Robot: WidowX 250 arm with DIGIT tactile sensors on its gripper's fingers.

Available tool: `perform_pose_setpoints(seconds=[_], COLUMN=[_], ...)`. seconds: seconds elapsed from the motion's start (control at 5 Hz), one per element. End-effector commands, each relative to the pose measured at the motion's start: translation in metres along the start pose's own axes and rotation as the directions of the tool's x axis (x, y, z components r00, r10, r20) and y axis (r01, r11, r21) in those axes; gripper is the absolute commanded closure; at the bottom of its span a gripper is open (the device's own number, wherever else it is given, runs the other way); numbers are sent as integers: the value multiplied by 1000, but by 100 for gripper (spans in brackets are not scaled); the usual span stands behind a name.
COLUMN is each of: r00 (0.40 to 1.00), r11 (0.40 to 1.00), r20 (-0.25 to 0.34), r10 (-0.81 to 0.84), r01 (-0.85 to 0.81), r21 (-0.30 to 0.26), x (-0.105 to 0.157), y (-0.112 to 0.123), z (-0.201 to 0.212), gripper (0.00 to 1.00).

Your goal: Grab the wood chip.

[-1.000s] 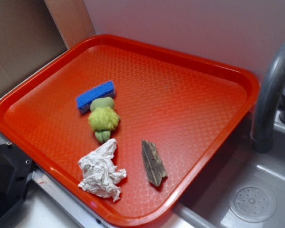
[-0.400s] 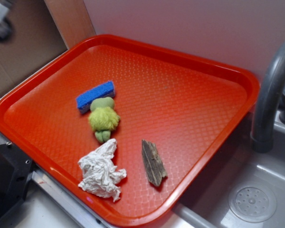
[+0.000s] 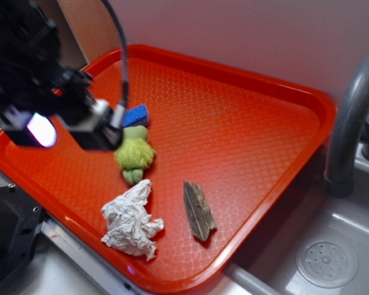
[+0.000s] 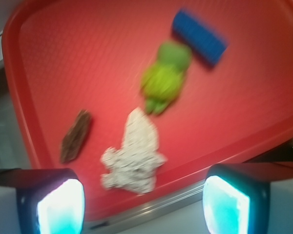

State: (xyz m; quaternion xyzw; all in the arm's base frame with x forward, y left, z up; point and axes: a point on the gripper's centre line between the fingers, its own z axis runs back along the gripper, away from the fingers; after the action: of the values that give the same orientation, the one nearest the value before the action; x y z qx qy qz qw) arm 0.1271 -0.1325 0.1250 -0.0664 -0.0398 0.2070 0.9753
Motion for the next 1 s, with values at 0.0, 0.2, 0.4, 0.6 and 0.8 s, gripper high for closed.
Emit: perform_pose_setpoints(seconds=[0.0,0.2,0.4,0.6,0.8], r00=[999,998,996,996,995], r11=[996,998,998,999,999], r20=[-32,-44,-66,-80,-96], r10=[-4,43,53,49,38], r01=[1,-45,-55,-48,-35], r21=[-85,-52,-23,16,28], x=[15,29,32,37,37], y=[-59,-66,-66,-58,-52], z=[-47,-67,-80,-99,-106], gripper=[0,0,0,0,0])
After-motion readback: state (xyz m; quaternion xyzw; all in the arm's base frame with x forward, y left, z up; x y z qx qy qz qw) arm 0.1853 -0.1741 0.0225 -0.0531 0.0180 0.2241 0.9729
